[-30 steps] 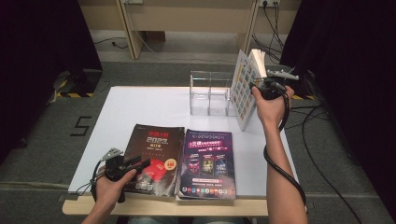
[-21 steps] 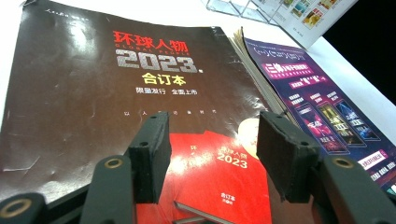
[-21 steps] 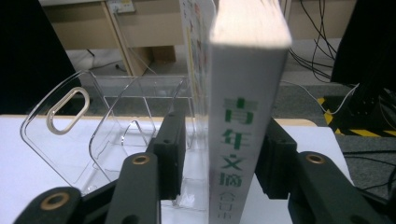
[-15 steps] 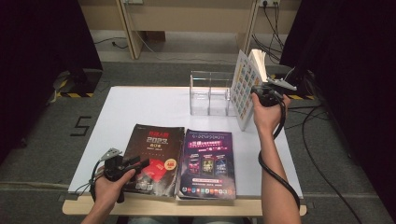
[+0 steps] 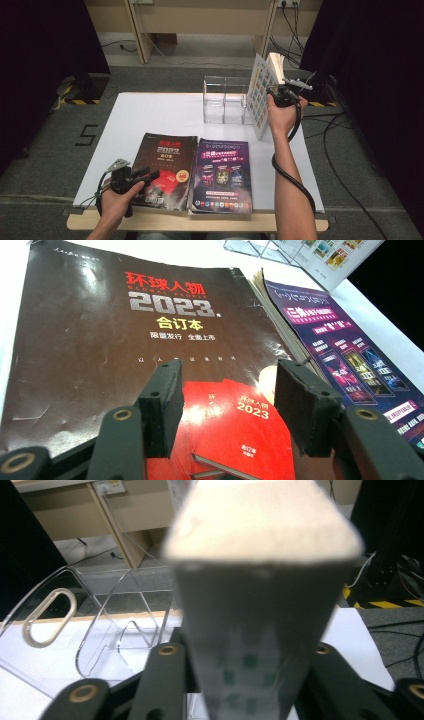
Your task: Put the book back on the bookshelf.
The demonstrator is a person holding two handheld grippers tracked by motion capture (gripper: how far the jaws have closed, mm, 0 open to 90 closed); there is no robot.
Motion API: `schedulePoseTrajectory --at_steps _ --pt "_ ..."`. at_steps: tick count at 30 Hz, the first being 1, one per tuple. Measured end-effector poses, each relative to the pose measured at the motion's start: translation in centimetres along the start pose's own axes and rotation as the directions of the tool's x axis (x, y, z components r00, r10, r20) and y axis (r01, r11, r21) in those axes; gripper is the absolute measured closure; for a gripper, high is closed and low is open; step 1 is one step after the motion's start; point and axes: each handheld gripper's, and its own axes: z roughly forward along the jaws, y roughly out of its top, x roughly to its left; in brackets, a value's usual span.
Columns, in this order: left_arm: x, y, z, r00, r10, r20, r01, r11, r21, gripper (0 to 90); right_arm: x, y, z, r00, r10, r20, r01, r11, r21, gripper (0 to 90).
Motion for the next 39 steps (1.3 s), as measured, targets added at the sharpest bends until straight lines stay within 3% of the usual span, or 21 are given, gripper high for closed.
schedulePoseTrajectory --at_steps 3,9,13,22,30,39 --pt "0.0 0.0 0.0 1.0000 0.001 0.000 -0.001 1.0000 0.003 44.3 0.0 0.3 0.1 0.9997 0.000 0.024 -0.001 1.000 0.013 74.1" --pt "0.0 0.1 0.0 1.0000 0.002 0.002 -0.002 1.0000 0.000 44.4 0.1 0.3 0.2 0.9999 0.003 0.011 -0.003 1.000 -0.013 74.4" --pt "0.1 0.1 0.1 1.0000 -0.003 0.004 0.003 1.0000 -0.003 44.5 0.8 0.6 0.4 0.9992 -0.035 0.019 0.035 0.999 -0.033 74.4" --pt "0.1 0.1 0.0 1.0000 -0.004 0.005 0.004 1.0000 -0.006 44.6 1.4 1.9 1.0 0.9988 -0.045 0.020 0.046 0.997 -0.062 74.4" --pt "0.3 0.2 -0.1 1.0000 -0.007 0.003 0.007 0.9999 -0.008 44.7 1.3 1.2 2.6 0.9986 -0.043 0.030 0.045 0.997 -0.060 74.4" --pt "0.1 0.1 0.0 1.0000 0.002 0.004 -0.002 1.0000 -0.005 44.6 0.7 0.3 2.4 0.9989 -0.038 0.027 0.040 0.996 -0.080 74.0"
